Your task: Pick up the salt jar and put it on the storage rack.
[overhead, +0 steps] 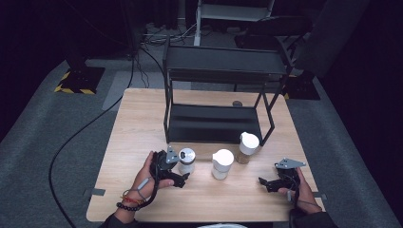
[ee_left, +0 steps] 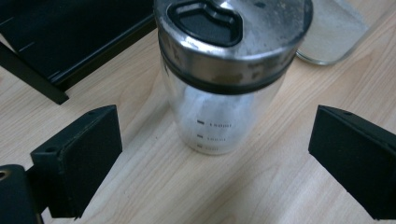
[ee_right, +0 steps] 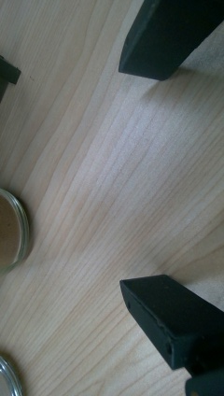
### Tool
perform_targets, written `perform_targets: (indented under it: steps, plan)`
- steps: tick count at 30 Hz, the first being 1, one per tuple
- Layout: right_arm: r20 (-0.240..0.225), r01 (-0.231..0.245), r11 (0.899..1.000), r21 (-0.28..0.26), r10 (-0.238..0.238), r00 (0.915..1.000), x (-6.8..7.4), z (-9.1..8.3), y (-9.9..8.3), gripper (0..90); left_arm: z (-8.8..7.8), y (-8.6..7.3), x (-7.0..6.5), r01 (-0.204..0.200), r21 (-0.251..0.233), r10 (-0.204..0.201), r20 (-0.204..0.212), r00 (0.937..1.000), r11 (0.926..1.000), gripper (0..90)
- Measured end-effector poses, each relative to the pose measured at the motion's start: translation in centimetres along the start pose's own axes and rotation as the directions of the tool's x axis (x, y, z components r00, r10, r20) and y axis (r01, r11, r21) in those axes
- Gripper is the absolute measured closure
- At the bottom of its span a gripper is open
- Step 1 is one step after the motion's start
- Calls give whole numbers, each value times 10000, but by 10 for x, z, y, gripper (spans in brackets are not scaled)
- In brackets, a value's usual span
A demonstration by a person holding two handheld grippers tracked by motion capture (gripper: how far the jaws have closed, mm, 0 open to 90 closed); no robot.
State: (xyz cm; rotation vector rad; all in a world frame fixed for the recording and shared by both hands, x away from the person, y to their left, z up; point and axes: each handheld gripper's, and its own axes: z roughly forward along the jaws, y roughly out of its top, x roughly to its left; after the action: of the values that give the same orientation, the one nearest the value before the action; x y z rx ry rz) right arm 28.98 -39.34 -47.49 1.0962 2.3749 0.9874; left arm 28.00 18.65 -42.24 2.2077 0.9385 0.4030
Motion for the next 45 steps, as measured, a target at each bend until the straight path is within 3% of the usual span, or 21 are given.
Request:
perform_targets:
  steps: [18, 28, 37, 42, 45]
  plan:
    - [0, 2, 10000, -6, -2, 10000, 0, 0, 0, 0, 19, 13, 5, 131, 47, -132, 83, 9999, 9999, 28]
    - [0, 1, 10000, -7, -1, 10000, 0, 0, 0, 1, 28, 18, 9, 338, 98, -340, 226, 9992, 9994, 34]
    - [-1, 2, 10000, -6, -2, 10000, 0, 0, 0, 1, 40, 19, 11, 608, 272, -611, 99, 9981, 9978, 49]
    - [-1, 4, 10000, -6, -4, 10000, 0, 0, 0, 1, 45, 18, 14, 654, 283, -663, 302, 9973, 9975, 89]
    - [-1, 4, 10000, -7, -4, 10000, 0, 0, 0, 1, 47, 16, 17, 652, 216, -664, 604, 9960, 9976, 164]
